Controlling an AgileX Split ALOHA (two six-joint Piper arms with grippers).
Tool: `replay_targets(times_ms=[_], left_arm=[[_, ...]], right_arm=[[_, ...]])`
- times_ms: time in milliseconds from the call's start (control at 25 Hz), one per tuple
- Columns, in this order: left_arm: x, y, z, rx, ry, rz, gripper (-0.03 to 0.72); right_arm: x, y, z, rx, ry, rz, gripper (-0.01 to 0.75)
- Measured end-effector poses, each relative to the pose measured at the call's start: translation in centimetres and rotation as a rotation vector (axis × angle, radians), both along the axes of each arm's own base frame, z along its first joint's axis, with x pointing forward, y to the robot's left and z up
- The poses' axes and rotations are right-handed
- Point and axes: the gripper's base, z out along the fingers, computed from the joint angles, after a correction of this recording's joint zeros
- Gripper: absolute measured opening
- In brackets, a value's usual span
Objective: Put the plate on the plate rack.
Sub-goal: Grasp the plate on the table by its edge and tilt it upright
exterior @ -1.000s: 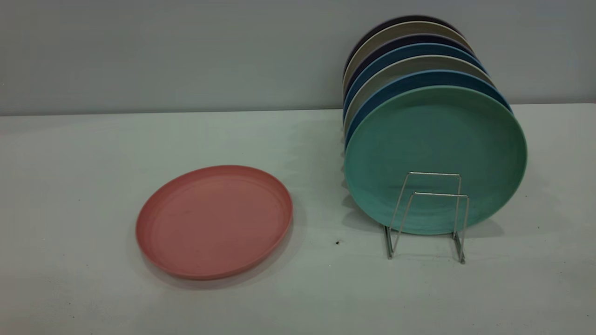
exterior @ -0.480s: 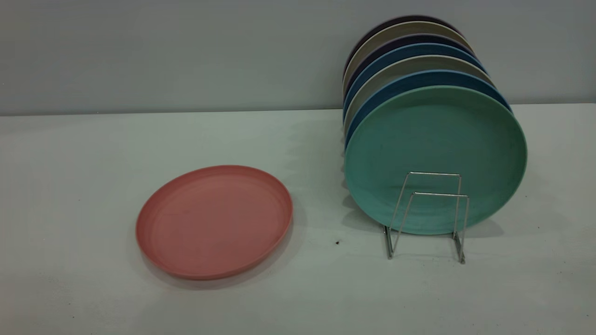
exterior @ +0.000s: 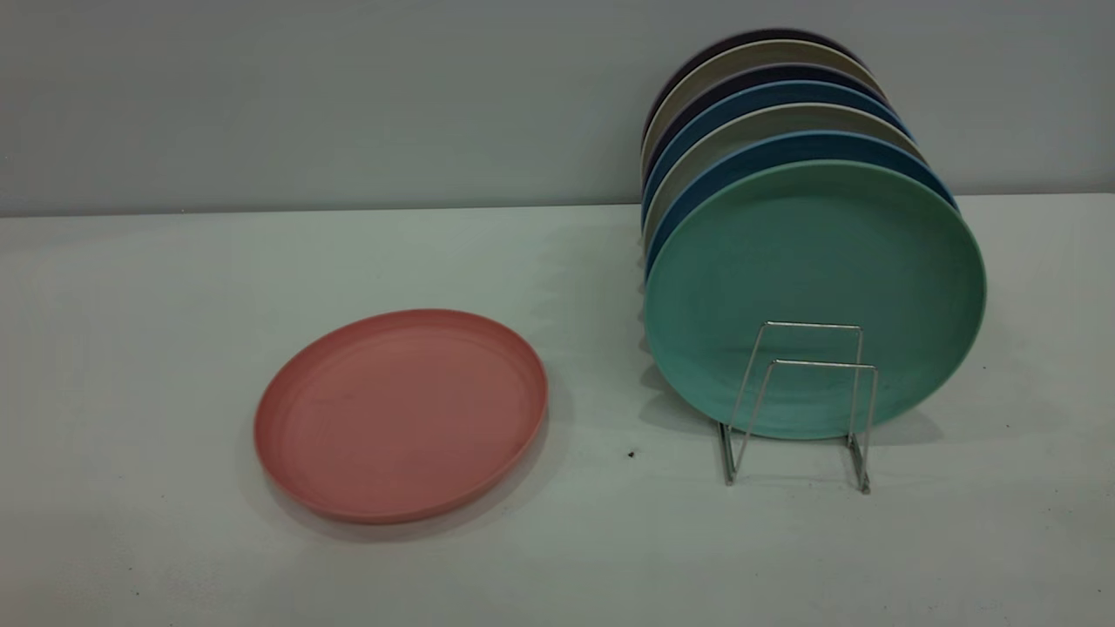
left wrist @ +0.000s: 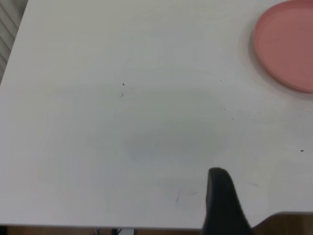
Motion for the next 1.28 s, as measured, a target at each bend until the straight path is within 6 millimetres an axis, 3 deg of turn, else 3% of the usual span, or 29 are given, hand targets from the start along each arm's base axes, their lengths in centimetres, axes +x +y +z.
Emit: replay_targets(times_ms=[240, 440, 560, 720, 880, 1080, 1280], left_arm=[[0.1, -0.1, 0.1, -0.023, 0.003, 0.006, 0.484], [1.7, -0.1, 1.9, -0.033, 0.088, -0.018, 0.484], [4.1, -0.5, 4.1, -0.072, 0.179, -0.041, 0.484], [7.7, -1.6, 7.7, -0.173, 0.17, -0.105, 0.484], [12.1, -2.0, 9.5, -0.178, 0.212, -0.166, 0.484], [18.1, -2.1, 7.4, -0.144, 0.342, -0.218, 0.484], [23.9, -2.1, 3.3, -0.267, 0.447, -0.263, 0.456]], right_arm=[[0.1, 0.2, 0.2, 0.027, -0.023, 0.008, 0.311], [1.0, 0.2, 2.1, 0.075, -0.023, -0.011, 0.311], [2.9, 0.2, 4.0, 0.118, 0.016, -0.041, 0.311], [6.3, 0.1, 6.7, 0.212, 0.012, -0.086, 0.311], [10.8, 0.2, 7.3, 0.256, 0.049, -0.099, 0.311], [17.0, -0.1, 5.4, 0.251, 0.118, -0.109, 0.311], [22.8, -0.2, 2.5, 0.254, 0.225, -0.089, 0.311]])
